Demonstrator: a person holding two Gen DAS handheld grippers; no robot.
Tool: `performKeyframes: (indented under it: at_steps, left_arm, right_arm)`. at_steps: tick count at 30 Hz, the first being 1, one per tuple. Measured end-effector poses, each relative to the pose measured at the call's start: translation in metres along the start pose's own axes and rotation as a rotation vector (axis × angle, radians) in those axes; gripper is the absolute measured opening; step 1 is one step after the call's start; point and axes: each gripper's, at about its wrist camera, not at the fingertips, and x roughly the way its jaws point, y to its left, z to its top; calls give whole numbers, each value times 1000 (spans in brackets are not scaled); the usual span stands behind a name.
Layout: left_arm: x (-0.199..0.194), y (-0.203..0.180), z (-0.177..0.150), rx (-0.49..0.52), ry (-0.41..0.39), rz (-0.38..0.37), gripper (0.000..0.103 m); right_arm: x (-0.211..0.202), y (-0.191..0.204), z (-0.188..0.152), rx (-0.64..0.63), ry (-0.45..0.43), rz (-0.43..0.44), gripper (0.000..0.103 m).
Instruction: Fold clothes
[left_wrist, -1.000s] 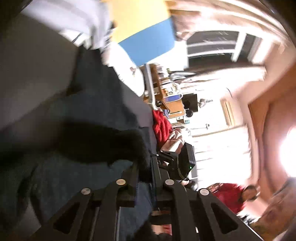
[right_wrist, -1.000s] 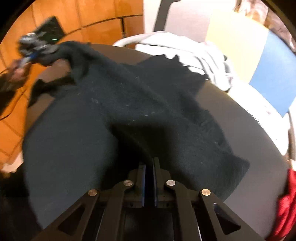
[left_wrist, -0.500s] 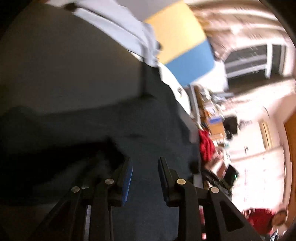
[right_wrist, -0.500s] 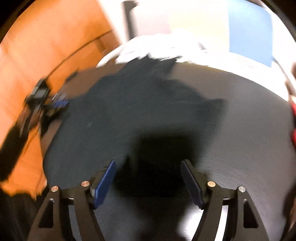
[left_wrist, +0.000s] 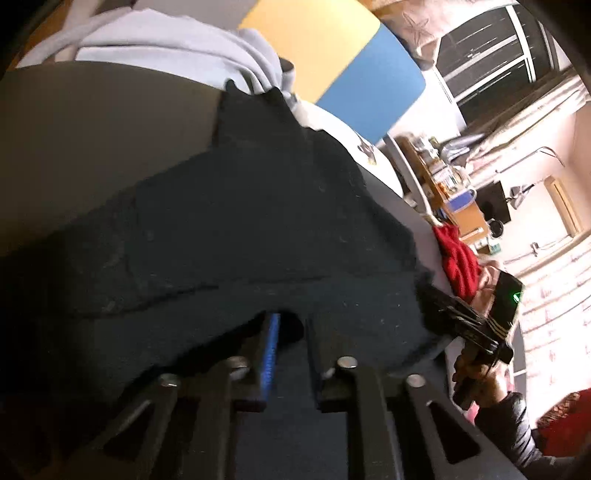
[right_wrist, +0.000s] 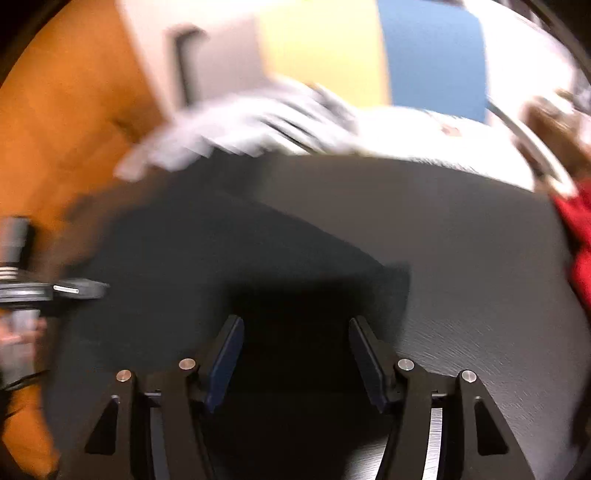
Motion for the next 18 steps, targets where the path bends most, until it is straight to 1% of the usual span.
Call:
performKeyframes:
  at_steps: [1,2,4,6,7,9,10,11,12,13,14,15,18]
  left_arm:
    - [3,2,0,2,-12,8,1]
    - [5,4,-1,3,-23,16,2]
    - [10,7,-1,3,-44,27,2]
    - [9,7,-1,-7,-48,23,2]
    - [8,1,-2,32,-53,56,2]
    - [7,-13,-4,120,-77,145,2]
    - [8,-18,-5,151,-75,171,1]
    - [7,-17,-2,136,-59,149,2]
    - [4,-13,3,104,-44,103,6]
    - [-1,-10,9,73,-39,58,19]
    - [-10,-5,17,44,-60,17,20]
    - [-17,0,26,21,-76,-14,20]
    - [-16,6,66,-4,-92,-14,23]
  right_arm:
    - [-2,-3,-2,10,-27,2,63]
    - [-4,-6,-4,26,-42,5,63]
    - [-5,-1,-3,16,-42,-18,63]
    - [-8,3,-3,0,-42,-29,66]
    - [-11,3,-2,9,-36,-16,67]
    - [-18,1,-1,31,-16,24,72]
    - [-24,0,-3,31,-2,46,72]
    - [-30,0,-5,29,12,66,72]
    - [-39,4,-1,5,7,87,72]
    - [-44,6,5,-13,0,122,75]
    - [-48,8,11,-28,-6,162,83]
    - [-46,10,22,-31,-7,201,88]
    - [-33,14,58,-19,2,317,89]
